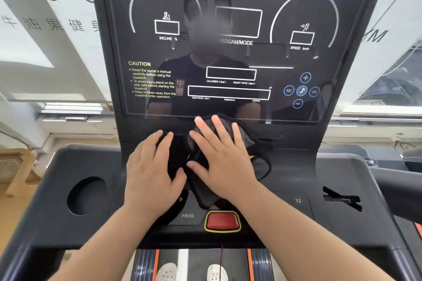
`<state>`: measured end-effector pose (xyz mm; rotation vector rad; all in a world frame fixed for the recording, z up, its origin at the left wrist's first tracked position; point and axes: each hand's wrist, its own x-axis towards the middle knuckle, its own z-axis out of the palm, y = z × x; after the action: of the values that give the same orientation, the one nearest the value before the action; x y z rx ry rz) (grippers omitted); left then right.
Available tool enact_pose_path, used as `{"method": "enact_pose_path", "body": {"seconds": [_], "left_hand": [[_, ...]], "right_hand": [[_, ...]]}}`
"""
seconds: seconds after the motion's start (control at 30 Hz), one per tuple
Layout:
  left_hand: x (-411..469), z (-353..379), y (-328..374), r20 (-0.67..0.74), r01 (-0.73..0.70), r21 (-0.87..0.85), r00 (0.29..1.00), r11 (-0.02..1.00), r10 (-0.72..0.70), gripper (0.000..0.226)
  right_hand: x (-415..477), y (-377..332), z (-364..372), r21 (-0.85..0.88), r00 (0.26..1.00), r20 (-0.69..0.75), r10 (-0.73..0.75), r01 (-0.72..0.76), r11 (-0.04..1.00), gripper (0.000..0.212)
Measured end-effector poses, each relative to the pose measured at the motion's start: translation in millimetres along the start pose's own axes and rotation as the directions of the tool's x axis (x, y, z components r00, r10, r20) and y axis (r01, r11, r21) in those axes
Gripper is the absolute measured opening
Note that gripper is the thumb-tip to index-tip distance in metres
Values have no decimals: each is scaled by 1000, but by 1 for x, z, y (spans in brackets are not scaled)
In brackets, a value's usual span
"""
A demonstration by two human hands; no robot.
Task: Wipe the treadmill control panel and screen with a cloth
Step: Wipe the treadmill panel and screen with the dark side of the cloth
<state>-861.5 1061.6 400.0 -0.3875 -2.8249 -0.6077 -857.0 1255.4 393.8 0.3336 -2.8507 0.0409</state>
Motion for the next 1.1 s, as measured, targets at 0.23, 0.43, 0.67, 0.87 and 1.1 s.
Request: {"method": "enact_pose_path", "body": {"seconds": [0.23,0.43,0.67,0.87,1.1], "left_hand": [[-2,12,12,27,25,8,999,1000,-25,77],[-3,12,11,40,66,-16,997,998,-65,80],[-6,8,2,40,38,-53,999,998,-36,80],[-1,3,-1,-31,-18,-76,999,997,16,68],[6,8,24,-113,-91,-66,990,994,83,63]], "right_hand": [[-61,86,-8,6,959,10,285,-285,959,63],[-71,92,-10,79,902,-11,432,-430,899,69],[-23,9,2,50,978,-23,209,-207,977,70],[5,-27,12,31,998,14,66,-66,997,70],[-48,57,15,-74,969,-58,239,-243,967,75]]}}
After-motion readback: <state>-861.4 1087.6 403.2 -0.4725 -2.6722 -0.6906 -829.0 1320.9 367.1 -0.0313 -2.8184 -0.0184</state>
